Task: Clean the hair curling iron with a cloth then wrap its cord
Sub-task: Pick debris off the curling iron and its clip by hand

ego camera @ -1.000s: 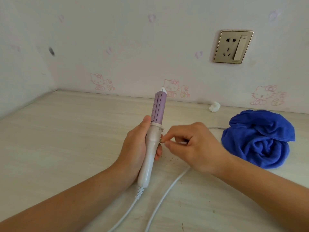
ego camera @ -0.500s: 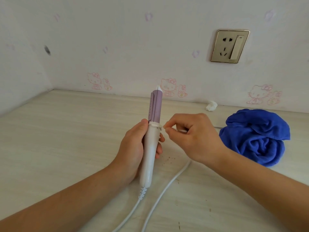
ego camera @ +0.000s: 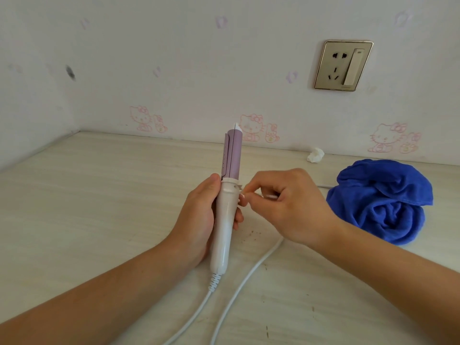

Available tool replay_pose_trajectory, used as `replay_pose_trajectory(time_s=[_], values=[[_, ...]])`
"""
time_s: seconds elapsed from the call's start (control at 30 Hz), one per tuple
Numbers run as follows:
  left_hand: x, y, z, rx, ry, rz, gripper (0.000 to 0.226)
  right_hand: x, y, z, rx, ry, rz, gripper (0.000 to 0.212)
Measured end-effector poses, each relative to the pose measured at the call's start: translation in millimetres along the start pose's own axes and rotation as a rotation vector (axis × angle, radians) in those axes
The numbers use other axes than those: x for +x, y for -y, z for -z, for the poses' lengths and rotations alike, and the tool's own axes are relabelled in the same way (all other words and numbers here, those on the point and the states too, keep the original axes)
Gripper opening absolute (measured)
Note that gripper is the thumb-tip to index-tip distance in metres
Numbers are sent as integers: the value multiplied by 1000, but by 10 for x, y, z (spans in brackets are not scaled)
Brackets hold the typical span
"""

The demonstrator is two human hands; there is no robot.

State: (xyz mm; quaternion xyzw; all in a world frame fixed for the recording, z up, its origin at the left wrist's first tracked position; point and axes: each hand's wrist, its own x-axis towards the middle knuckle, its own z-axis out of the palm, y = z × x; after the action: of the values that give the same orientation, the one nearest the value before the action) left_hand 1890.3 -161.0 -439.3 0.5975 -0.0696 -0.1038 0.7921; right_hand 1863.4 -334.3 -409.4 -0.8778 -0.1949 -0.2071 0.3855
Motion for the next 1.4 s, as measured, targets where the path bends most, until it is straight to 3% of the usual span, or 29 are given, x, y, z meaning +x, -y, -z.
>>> replay_pose_trajectory(time_s=[0.13,0.27,0.37,0.5,0.6,0.73,0.83,0.93,1.07,1.2,1.33,1.4], values=[[12,2,16,16,-17,4,50,-118,66,-17,48,254,71,11],[22,-7,26,-7,-22,-7,43,-75,27,41,35,192,9,12],[29,-4,39,-68,-32,17,45,-120,86,16,77,386,29,19],[35,-12,38,-83,-42,31,46,-116,69,6,74,371,-17,21],[32,-17,41,-109,-34,53,45,-137,120,-5,131,496,-1,25],[32,-22,34,-70,-49,34,45,-107,87,24,129,414,-46,30],[22,-31,31,-106,-42,51,44,-132,127,6,167,516,-29,31],[24,-40,29,-101,-52,38,43,-110,105,5,125,416,-30,26],[14,-47,18,-107,-47,29,43,-121,110,16,198,539,-51,33],[14,-54,22,-115,-50,28,45,-95,48,5,112,345,-43,17],[13,-53,29,-130,-30,43,46,-145,109,-33,87,410,46,16],[16,-45,23,-119,-34,35,50,-105,75,-39,34,253,60,12]])
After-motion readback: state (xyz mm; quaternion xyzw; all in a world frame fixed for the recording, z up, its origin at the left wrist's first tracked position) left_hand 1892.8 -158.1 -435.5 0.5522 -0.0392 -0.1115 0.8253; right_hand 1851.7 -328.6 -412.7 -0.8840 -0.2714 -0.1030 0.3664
